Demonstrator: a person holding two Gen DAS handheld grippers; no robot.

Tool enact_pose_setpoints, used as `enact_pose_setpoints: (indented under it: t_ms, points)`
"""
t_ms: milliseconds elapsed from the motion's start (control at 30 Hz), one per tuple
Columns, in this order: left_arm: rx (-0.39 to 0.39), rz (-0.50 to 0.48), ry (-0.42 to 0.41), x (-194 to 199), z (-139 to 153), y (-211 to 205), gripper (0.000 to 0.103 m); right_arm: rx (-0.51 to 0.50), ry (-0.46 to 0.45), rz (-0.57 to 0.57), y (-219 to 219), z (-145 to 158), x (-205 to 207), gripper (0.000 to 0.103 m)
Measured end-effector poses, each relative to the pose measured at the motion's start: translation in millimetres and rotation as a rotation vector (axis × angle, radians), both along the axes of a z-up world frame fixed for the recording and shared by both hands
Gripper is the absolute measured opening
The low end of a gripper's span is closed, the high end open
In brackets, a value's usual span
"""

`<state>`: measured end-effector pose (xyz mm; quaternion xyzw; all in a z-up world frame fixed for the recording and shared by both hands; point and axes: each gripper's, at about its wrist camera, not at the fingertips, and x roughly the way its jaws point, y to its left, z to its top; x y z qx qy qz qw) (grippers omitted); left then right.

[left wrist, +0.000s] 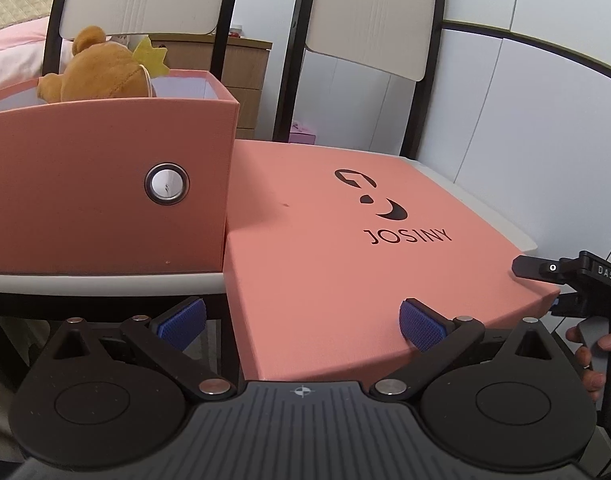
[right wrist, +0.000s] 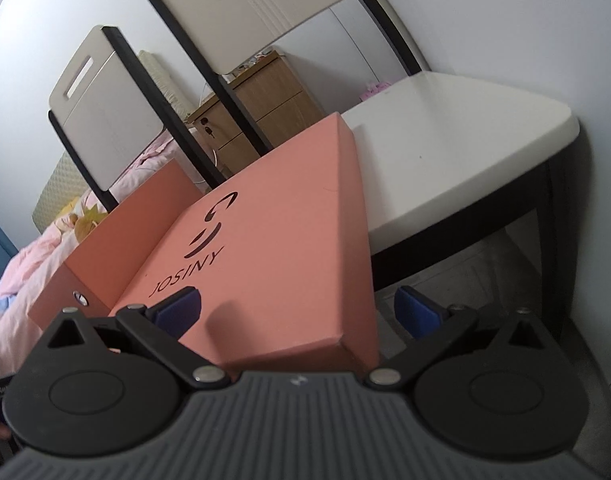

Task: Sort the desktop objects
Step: 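Close the right gripper on the lid edge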

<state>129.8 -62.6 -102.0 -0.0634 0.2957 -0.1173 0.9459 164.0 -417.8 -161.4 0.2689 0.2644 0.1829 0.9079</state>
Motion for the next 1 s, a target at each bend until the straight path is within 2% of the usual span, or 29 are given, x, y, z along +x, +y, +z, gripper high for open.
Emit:
enact_pose_setpoints:
  t_ms: [167, 400, 500, 533, 600, 767, 1000]
  points:
    - [-0.036, -0.008, 0.018, 6, -2, 3, 0.103, 0.042, 0.023, -0.006, -1, -6, 6, 0.103]
    - [-0.162, -0.031, 0.073, 22, -13, 13, 0.103, 0.083, 0.041, -0.006, 1, -11, 14, 0.103]
    - [-0.179, -0.028, 0.081, 27, -16, 14, 0.103, 0.105, 0.044, 0.003, 1, -11, 18, 0.101]
    - [-0.178, -0.029, 0.078, 27, -15, 14, 0.103, 0.107, 0.041, 0.007, 2, -10, 18, 0.094]
    - [-0.176, -0.03, 0.073, 27, -15, 13, 0.103, 0.098, 0.033, 0.018, 4, -6, 18, 0.086]
    - [-0.164, -0.043, 0.027, 21, -3, 13, 0.103, 0.093, 0.006, 0.014, 4, 8, 12, 0.082]
    - [-0.187, -0.06, -0.062, 7, 25, 19, 0.103, 0.064, -0.12, 0.026, 4, 47, -10, 0.078]
